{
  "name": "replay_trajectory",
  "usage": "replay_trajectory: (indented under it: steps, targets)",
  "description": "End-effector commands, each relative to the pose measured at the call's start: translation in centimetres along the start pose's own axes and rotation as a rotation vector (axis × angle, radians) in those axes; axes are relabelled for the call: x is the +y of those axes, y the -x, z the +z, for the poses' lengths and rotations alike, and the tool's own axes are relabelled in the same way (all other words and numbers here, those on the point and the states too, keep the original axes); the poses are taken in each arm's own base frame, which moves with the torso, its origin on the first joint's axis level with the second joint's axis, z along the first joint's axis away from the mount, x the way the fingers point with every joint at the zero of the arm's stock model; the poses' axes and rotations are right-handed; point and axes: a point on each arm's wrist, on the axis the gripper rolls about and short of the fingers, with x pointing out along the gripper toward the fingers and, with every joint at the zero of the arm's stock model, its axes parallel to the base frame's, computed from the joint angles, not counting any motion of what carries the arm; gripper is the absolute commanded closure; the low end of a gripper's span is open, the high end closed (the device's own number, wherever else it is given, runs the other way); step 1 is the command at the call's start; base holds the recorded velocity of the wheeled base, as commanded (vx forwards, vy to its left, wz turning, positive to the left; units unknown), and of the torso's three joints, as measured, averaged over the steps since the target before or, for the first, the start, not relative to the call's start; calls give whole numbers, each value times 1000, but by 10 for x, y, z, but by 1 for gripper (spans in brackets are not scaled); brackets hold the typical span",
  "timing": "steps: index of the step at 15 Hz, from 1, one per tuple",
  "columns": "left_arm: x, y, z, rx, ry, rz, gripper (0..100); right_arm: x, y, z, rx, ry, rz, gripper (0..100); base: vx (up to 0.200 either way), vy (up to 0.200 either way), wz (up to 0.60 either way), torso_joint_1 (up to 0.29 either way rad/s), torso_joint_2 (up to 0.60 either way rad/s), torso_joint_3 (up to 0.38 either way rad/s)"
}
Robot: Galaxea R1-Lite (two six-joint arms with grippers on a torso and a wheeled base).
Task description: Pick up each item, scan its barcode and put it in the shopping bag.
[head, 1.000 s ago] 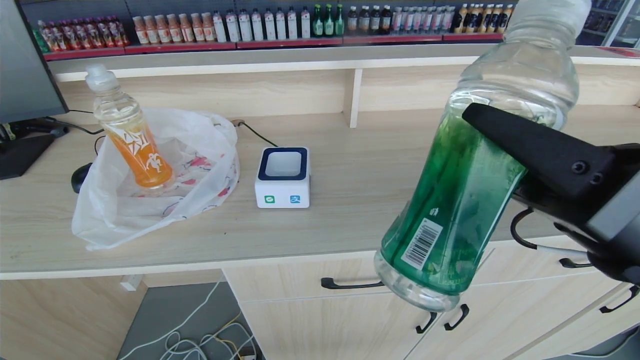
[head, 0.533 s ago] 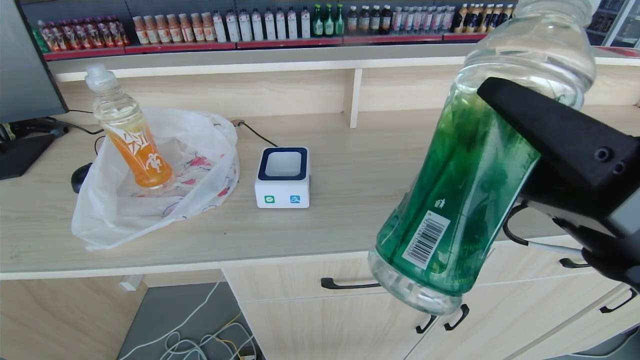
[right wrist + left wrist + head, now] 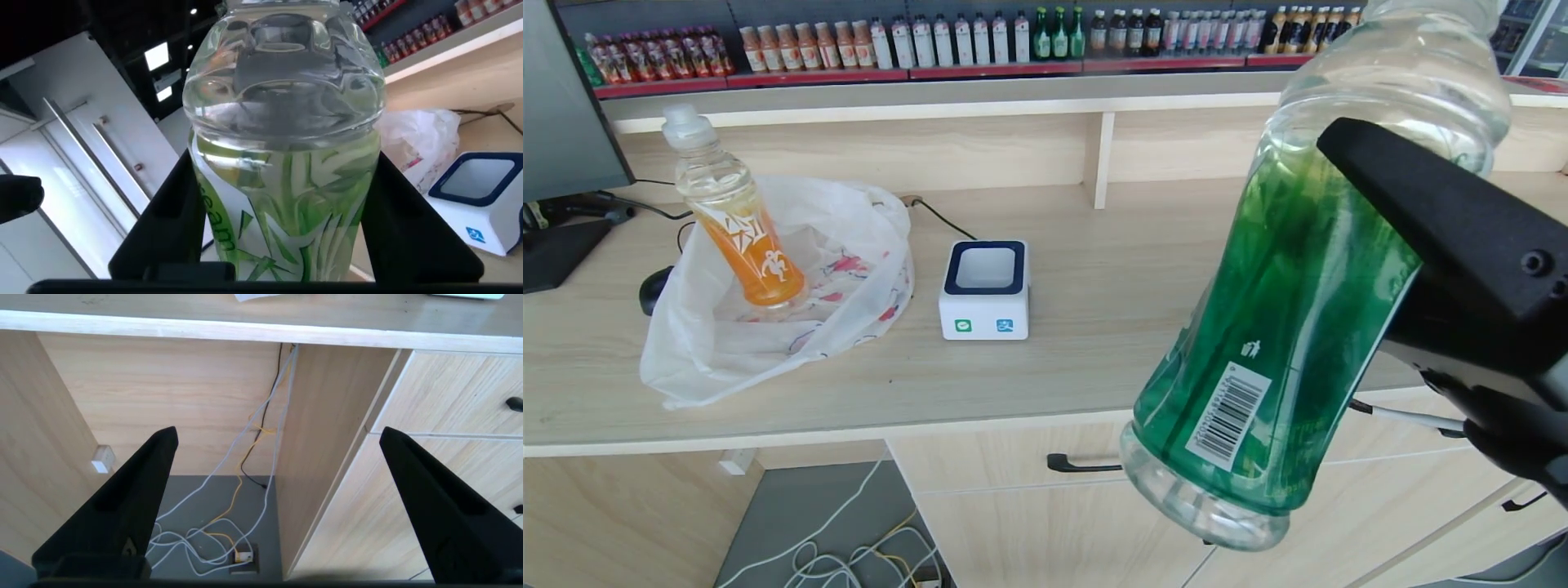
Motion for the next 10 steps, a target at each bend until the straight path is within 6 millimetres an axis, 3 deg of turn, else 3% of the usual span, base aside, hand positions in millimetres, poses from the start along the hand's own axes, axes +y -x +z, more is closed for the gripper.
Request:
replay_trajectory:
  steps: [1, 10]
  targets:
    - [0, 0, 0, 0, 0, 0, 0, -1, 3, -3, 3, -7, -1, 100, 0, 0, 0, 0, 0, 0]
    - [0, 0, 0, 0, 0, 0, 0, -5, 0, -8, 15, -10, -10, 100, 0, 0, 0, 0, 0, 0]
